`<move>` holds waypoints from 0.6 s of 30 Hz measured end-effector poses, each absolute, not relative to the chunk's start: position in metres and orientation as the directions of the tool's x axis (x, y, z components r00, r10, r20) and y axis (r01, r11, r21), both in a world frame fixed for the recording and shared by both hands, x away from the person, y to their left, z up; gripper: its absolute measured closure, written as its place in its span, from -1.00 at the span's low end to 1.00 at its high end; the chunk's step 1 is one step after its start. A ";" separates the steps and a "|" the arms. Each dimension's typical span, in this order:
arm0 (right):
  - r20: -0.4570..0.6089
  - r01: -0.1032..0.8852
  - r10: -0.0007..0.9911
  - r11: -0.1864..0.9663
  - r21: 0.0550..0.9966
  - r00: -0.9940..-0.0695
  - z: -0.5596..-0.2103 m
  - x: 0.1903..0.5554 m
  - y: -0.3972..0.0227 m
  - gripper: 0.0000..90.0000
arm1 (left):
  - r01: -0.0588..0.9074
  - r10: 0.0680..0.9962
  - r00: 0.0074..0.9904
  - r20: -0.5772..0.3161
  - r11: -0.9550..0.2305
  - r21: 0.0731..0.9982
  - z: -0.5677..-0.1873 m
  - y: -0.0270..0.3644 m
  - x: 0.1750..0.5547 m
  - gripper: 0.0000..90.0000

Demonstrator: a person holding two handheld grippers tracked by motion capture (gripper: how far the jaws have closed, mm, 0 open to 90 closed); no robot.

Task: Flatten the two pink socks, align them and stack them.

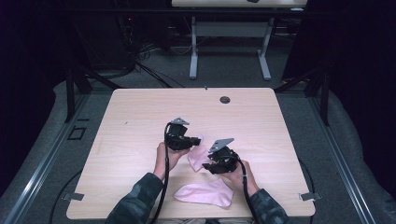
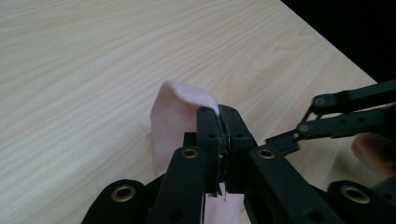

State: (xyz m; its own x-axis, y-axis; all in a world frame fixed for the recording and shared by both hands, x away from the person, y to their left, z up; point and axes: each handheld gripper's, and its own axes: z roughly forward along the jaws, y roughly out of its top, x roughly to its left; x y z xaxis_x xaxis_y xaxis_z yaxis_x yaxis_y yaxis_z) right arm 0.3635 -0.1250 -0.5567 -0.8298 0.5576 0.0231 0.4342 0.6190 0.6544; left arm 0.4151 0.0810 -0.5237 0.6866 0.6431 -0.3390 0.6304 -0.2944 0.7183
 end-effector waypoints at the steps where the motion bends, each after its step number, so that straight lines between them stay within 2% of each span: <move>1: 0.013 0.441 0.557 0.643 0.626 -0.830 -0.562 0.368 -0.118 0.48 | 0.637 0.646 0.679 -0.349 -0.281 0.718 -0.525 0.084 0.415 0.94; 2: 0.013 0.441 0.557 0.643 0.626 -0.830 -0.562 0.368 -0.118 0.48 | 0.643 0.649 0.670 -0.359 -0.267 0.717 -0.527 0.088 0.415 0.94; 6: 0.014 0.457 0.565 0.652 0.605 -0.825 -0.567 0.370 -0.118 0.74 | 0.673 0.675 0.632 -0.380 -0.235 0.702 -0.535 0.106 0.412 0.94; 8: 0.030 0.470 0.571 0.643 0.605 -0.820 -0.567 0.370 -0.123 0.80 | 0.684 0.685 0.619 -0.385 -0.229 0.692 -0.539 0.114 0.409 0.94; 18: 0.027 0.486 0.586 0.644 0.590 -0.810 -0.565 0.368 -0.145 0.77 | 0.713 0.724 0.591 -0.356 -0.262 0.651 -0.557 0.133 0.392 0.75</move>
